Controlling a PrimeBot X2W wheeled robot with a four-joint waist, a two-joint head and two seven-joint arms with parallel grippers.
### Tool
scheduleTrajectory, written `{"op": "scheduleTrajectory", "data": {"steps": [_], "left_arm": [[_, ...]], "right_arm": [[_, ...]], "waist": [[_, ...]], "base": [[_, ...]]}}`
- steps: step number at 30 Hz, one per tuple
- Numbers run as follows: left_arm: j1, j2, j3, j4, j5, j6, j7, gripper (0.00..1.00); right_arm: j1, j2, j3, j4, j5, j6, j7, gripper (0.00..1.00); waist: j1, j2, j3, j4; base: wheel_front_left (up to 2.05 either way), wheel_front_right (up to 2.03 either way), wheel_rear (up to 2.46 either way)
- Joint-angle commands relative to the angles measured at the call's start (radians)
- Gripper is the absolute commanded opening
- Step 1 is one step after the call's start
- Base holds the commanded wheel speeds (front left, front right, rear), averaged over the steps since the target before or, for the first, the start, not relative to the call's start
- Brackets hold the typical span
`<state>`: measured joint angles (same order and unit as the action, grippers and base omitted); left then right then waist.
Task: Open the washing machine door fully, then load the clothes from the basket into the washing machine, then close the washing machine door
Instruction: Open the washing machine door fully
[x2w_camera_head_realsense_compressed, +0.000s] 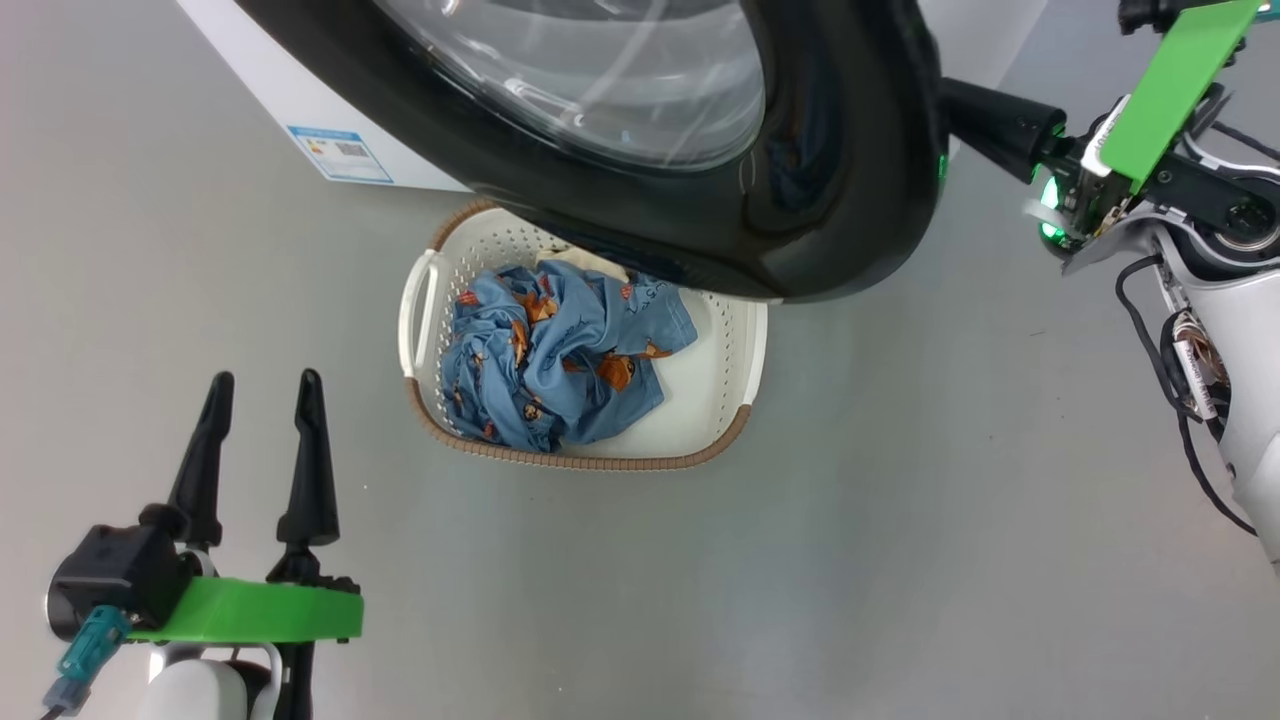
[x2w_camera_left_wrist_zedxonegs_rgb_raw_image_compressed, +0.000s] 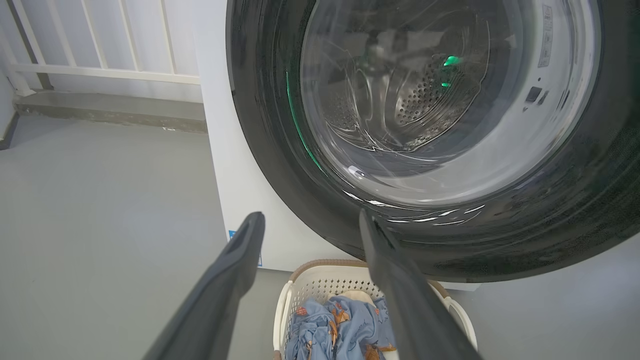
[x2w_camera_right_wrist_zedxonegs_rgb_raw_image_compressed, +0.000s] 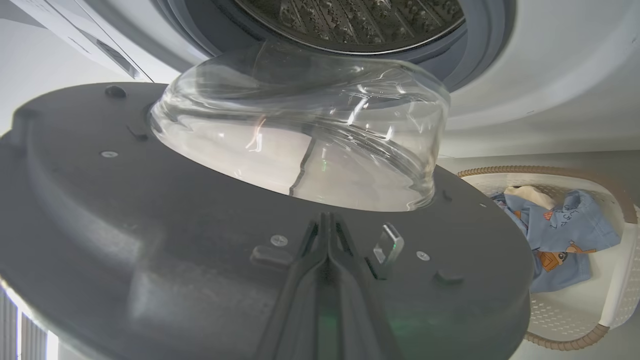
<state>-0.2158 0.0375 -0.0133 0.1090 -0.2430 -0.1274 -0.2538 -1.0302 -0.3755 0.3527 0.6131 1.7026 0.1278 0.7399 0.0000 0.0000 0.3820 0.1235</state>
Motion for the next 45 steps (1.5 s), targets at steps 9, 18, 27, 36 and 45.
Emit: {"op": "scheduleTrajectory", "data": {"steps": [9,18,27,36,45], "left_arm": [[-0.007,0.021,0.039,-0.013,-0.007,-0.003,-0.008,1.0],[0.012,0.021,0.046,-0.009,-0.005,-0.003,-0.008,1.0],[0.036,0.021,0.052,-0.011,-0.004,-0.003,-0.008,1.0],[0.064,0.02,0.054,-0.011,0.001,-0.003,-0.008,1.0],[0.084,0.019,0.053,-0.013,0.004,-0.003,-0.008,1.0]], "right_arm": [[0.039,0.029,0.045,-0.051,0.02,0.003,0.054,0.0],[0.095,0.039,0.078,-0.084,0.032,0.003,0.09,0.0],[0.163,0.04,0.095,-0.123,0.05,0.003,0.103,0.0],[0.222,0.045,0.112,-0.151,0.07,0.003,0.109,0.0],[0.247,0.057,0.133,-0.16,0.081,0.003,0.116,0.0]], "waist": [[0.0,0.0,-0.033,-0.001],[0.0,0.0,-0.079,0.003],[0.0,0.0,-0.117,0.031],[0.0,0.0,-0.154,0.068],[0.0,0.0,-0.175,0.094]], "base": [[0.0,0.0,0.0],[0.0,0.0,0.0],[0.0,0.0,0.0],[0.0,0.0,0.0],[0.0,0.0,0.0]]}}
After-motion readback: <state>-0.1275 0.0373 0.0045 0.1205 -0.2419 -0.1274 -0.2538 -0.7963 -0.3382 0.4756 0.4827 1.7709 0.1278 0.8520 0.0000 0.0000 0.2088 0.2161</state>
